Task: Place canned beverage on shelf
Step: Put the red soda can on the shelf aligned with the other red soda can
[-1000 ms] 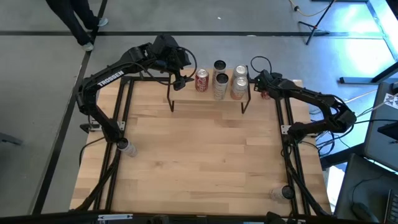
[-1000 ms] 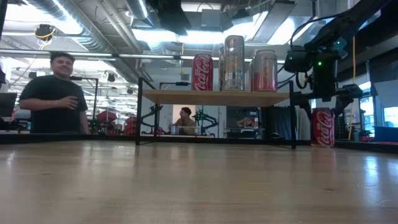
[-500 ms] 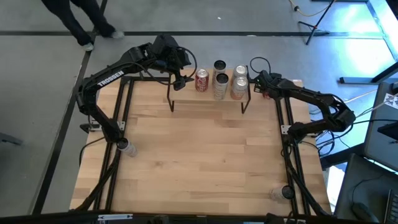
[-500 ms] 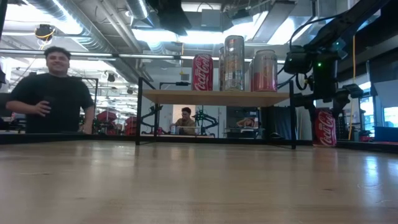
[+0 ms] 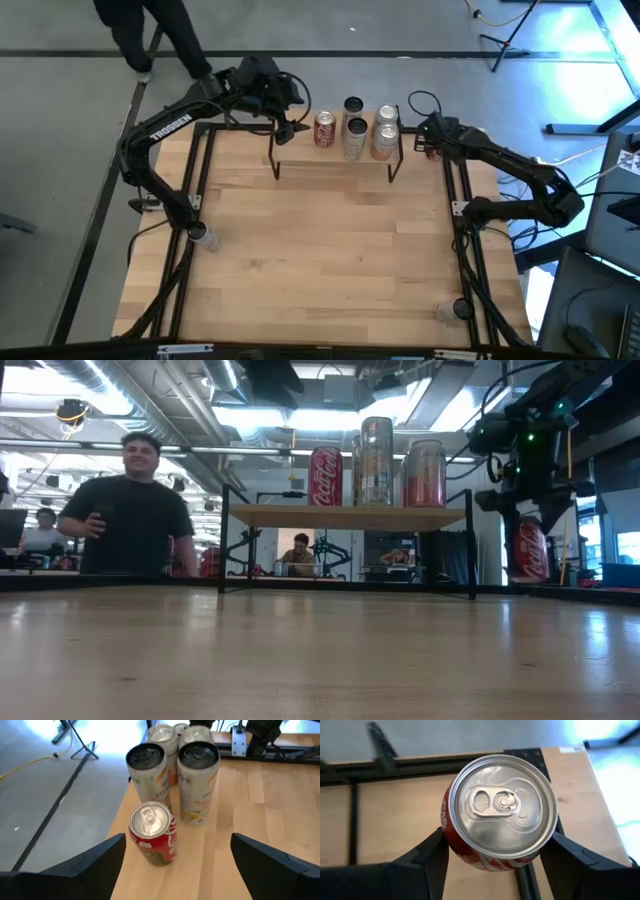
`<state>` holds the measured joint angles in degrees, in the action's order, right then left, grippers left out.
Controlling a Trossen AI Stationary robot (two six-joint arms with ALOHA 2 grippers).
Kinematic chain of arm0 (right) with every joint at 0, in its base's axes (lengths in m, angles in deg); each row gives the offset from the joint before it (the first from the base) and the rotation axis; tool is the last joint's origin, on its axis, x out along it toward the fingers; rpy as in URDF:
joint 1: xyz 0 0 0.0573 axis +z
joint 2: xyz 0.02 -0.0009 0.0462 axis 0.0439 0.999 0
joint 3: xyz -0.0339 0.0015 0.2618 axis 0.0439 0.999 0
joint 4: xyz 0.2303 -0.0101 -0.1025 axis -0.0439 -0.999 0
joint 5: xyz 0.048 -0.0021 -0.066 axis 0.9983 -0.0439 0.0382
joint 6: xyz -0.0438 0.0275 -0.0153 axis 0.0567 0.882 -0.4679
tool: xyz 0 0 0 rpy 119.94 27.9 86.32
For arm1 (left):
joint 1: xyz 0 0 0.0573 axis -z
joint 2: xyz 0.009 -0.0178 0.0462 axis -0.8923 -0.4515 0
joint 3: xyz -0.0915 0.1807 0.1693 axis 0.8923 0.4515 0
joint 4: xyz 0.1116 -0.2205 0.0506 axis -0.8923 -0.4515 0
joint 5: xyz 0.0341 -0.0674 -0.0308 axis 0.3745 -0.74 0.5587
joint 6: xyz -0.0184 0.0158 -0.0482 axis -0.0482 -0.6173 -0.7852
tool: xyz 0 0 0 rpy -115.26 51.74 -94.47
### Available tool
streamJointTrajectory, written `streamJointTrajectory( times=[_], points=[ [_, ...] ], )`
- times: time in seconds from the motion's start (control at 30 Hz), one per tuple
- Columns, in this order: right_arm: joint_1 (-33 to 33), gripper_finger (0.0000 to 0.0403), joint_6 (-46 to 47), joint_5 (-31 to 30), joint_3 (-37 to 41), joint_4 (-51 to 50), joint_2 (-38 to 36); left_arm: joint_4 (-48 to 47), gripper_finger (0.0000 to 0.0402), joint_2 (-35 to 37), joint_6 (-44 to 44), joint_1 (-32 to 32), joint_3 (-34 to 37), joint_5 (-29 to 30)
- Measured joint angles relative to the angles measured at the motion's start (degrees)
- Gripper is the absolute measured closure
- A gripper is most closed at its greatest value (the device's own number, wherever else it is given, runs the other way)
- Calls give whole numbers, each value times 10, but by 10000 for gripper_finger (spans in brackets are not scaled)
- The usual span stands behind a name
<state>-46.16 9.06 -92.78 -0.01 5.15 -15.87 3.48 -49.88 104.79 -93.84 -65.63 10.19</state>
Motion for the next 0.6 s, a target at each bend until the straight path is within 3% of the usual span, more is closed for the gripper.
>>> streamJointTrajectory(
  times=[0.2,0.47,0.6],
  points=[
    [50,162,-10,13,-4,-15,-44,-2,53,6,-15,1,0,-2],
    [138,162,48,15,-4,-109,-69,-12,53,7,-30,5,0,-35],
    [188,161,52,45,-4,-124,-82,-32,53,16,-30,10,0,-32]
  ],
)
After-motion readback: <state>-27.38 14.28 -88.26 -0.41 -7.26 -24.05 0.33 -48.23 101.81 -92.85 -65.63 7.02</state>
